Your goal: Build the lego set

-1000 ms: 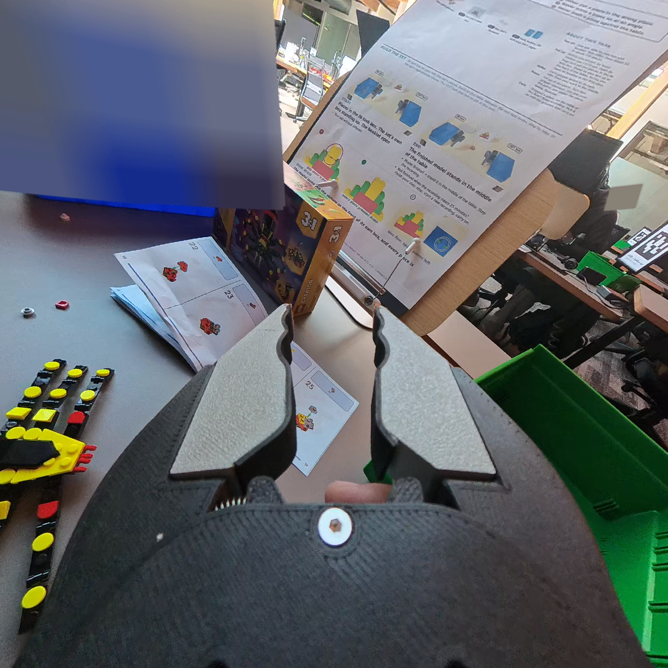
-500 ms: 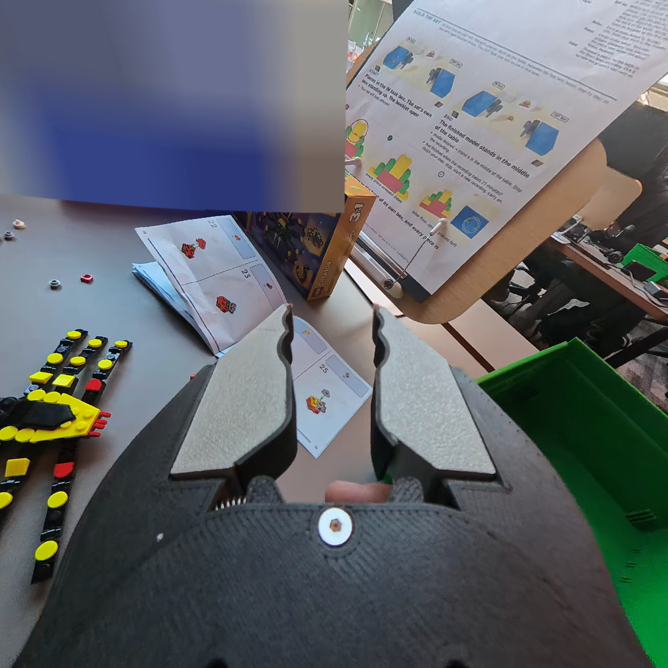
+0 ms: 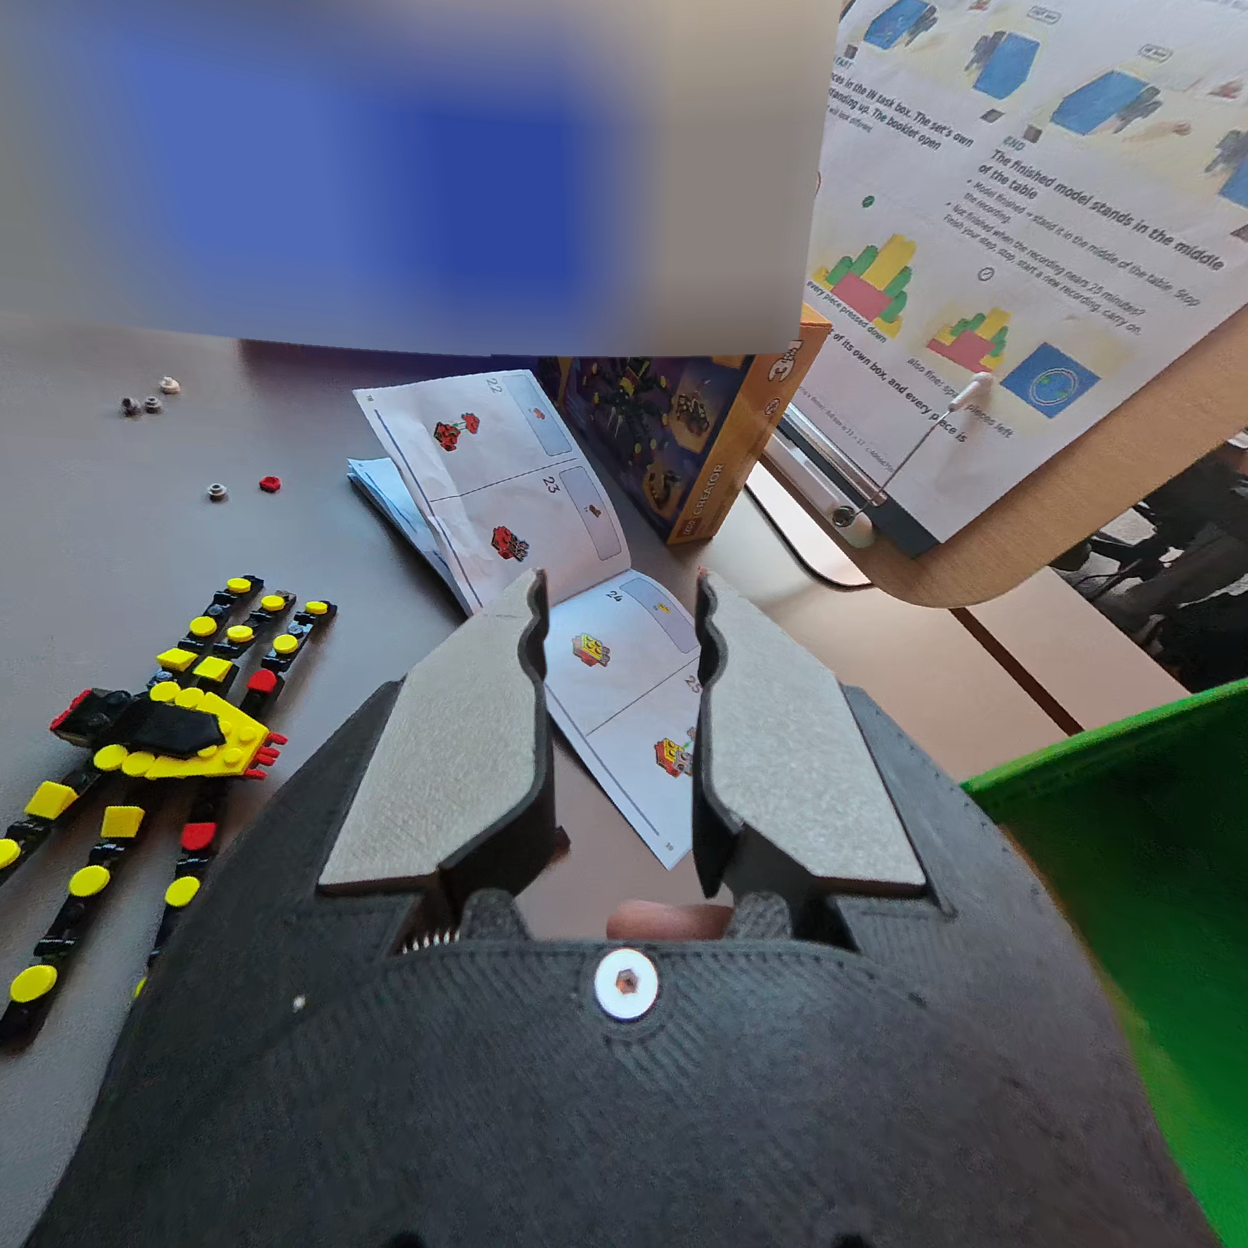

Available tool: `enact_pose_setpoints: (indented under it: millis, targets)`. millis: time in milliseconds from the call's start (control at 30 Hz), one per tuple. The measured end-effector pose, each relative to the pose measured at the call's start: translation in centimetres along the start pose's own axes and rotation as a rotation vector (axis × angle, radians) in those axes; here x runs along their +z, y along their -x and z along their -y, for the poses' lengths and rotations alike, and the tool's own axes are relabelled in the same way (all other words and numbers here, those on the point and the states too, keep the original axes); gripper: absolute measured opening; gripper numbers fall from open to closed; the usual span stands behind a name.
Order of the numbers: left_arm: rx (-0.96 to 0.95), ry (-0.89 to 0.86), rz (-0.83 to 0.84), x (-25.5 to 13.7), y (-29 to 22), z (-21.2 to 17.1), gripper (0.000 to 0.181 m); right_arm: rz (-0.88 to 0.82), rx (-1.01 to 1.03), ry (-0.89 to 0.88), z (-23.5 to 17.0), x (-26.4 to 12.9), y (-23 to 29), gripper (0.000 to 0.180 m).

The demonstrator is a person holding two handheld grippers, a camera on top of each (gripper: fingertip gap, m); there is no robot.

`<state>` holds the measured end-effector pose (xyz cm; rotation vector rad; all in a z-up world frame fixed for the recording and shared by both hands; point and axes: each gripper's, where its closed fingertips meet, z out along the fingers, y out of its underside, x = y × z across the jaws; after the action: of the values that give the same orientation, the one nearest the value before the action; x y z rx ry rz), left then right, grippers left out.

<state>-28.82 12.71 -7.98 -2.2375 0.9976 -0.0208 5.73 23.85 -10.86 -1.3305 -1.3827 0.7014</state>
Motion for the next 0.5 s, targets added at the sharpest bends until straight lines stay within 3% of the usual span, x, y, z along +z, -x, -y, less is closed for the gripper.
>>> enact_pose_setpoints:
  millis: [233, 367, 500]
  targets:
    - [0.304, -0.300, -0.199, 2.1, -11.7, 7.6, 0.011, 0.038, -0.008, -0.018, 0.7, 0.1, 1.3, 0.041]
    - [0.469, -0.590, -0.055, 3.6, -14.6, 8.5, 0.011, 0.093, 0.004, -0.053, 1.6, 0.3, 2.8, 0.040]
    - [0.532, -0.780, 0.097, 1.9, -15.3, 9.8, 0.011, 0.146, -0.008, -0.072, 2.6, 0.8, 4.5, 0.041]
